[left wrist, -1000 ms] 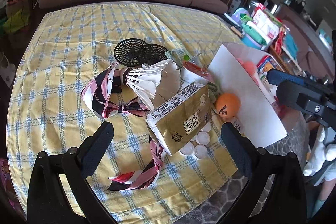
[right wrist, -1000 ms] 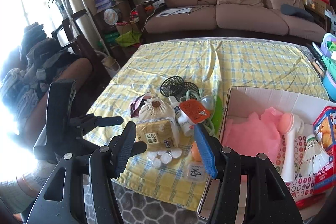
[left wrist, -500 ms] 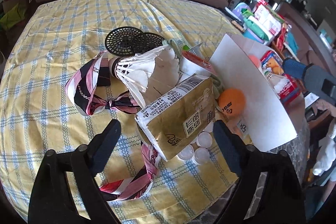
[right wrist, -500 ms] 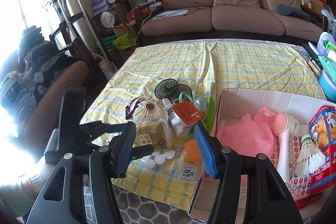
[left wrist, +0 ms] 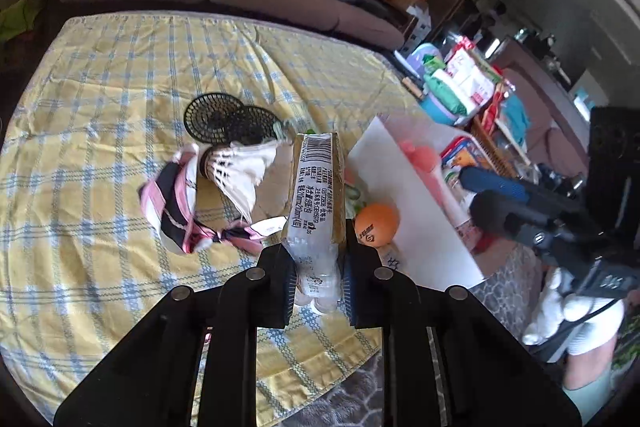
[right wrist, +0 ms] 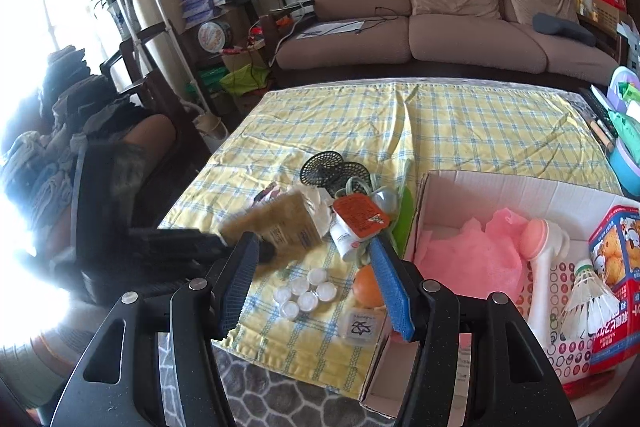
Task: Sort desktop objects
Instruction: 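Grasp the beige carton with the left gripper while the right grasps the white disc pack, then carry the carton with the left gripper and the disc pack with the right into the box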
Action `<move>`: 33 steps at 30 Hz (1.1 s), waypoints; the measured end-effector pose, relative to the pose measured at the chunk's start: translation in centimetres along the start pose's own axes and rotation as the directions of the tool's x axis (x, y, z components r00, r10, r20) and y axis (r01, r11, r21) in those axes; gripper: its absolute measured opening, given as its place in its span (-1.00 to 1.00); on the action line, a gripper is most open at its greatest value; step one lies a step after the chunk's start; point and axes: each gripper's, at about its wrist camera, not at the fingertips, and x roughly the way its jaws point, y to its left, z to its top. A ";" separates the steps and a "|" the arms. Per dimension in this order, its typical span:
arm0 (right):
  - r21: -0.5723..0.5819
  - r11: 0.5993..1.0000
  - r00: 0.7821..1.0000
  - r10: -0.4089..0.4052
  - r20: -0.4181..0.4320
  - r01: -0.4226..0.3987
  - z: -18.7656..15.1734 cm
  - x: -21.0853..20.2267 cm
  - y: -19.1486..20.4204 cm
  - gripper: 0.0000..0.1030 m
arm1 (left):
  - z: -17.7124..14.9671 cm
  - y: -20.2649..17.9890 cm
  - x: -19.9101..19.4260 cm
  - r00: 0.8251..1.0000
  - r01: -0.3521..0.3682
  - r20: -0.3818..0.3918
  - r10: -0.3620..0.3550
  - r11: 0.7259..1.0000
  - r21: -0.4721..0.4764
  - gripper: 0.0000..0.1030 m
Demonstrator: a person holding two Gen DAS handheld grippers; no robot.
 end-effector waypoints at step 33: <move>-0.305 0.944 0.759 -0.104 -0.642 -0.129 0.6 13.8 4.1 0.20 | 3.1 7.9 -8.8 0.968 0.228 0.159 -0.194 0.946 -0.232 -0.65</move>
